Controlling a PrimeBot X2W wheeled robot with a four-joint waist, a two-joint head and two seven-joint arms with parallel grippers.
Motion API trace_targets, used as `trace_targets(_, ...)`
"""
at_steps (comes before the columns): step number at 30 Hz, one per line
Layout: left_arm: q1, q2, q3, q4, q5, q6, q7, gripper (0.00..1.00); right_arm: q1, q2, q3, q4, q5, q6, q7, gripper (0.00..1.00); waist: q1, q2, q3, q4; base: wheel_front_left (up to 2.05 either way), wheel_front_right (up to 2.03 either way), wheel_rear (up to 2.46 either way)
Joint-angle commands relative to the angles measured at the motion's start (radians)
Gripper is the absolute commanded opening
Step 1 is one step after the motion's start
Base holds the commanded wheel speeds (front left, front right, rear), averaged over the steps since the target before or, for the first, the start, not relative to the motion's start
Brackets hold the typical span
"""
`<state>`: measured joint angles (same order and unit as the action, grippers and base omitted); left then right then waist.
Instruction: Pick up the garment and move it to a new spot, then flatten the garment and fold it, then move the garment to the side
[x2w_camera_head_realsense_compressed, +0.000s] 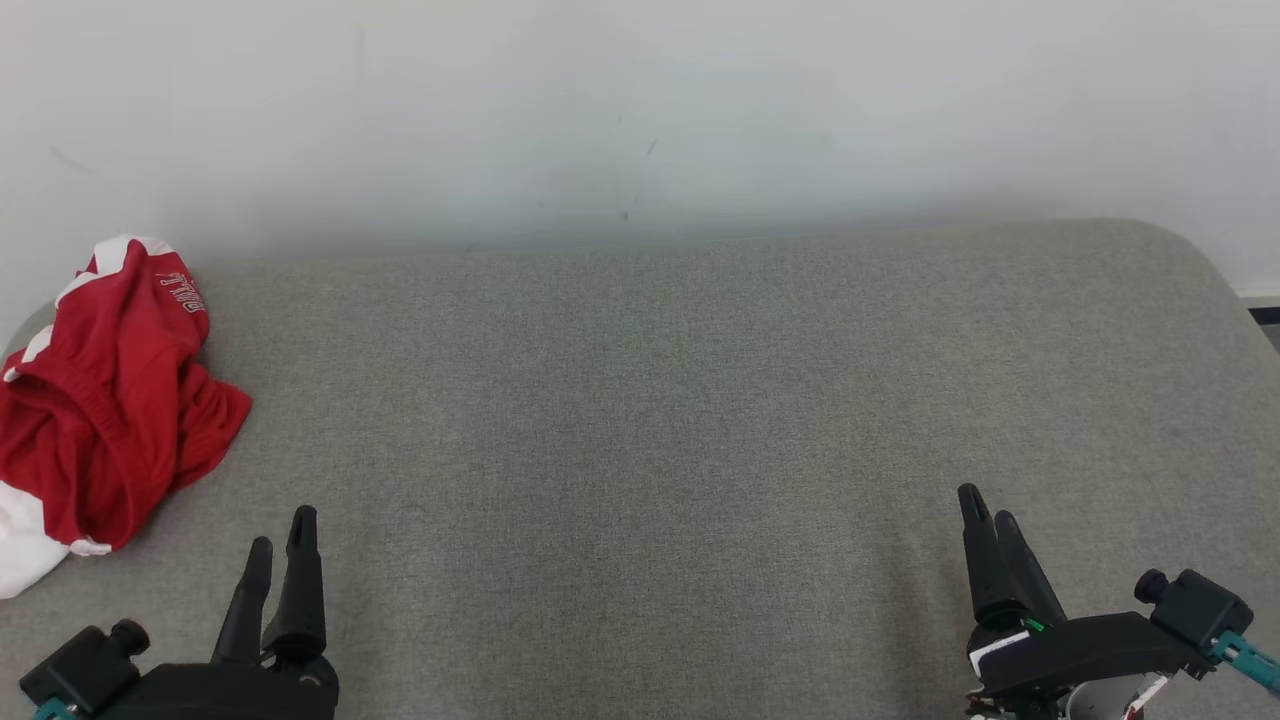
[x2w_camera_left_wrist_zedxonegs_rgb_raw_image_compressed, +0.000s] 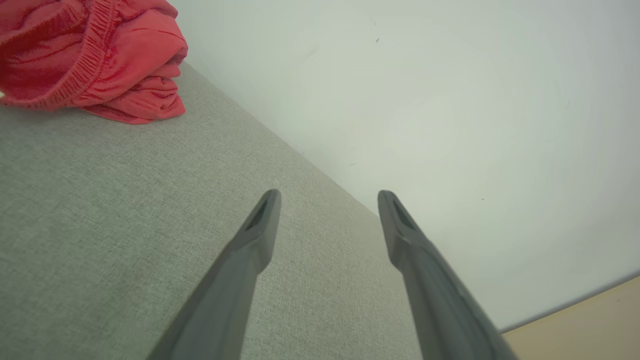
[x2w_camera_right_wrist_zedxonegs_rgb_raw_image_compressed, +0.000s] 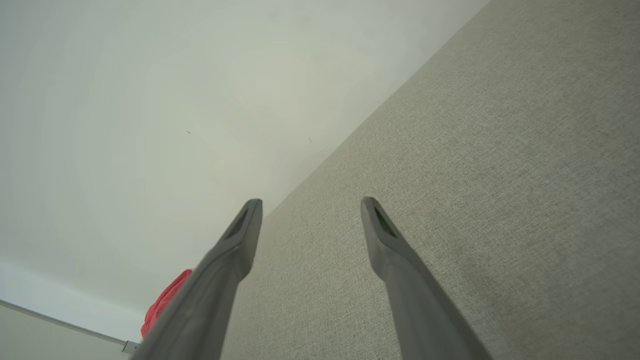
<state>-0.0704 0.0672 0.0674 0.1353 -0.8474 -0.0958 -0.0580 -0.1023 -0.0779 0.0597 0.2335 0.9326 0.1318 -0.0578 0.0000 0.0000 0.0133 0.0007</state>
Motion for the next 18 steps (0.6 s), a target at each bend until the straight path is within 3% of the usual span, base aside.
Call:
trace_targets(1,-0.006,0.013,-0.007,-0.023,0.044,0.005,-0.011,1.0,-0.02,-0.009,0.01,-0.008,-0.041,-0.001,-0.012,1.0,0.0,0.0,0.0,0.0,0.0,0.0,0.0)
trace_targets(18,0.028,0.055,-0.04,-0.062,0.266,0.056,-0.064,1.0,-0.018,-0.015,0.055,-0.017,-0.284,-0.001,-0.065,1.0,0.0,0.0,-0.006,-0.003,0.0,0.0,0.0)
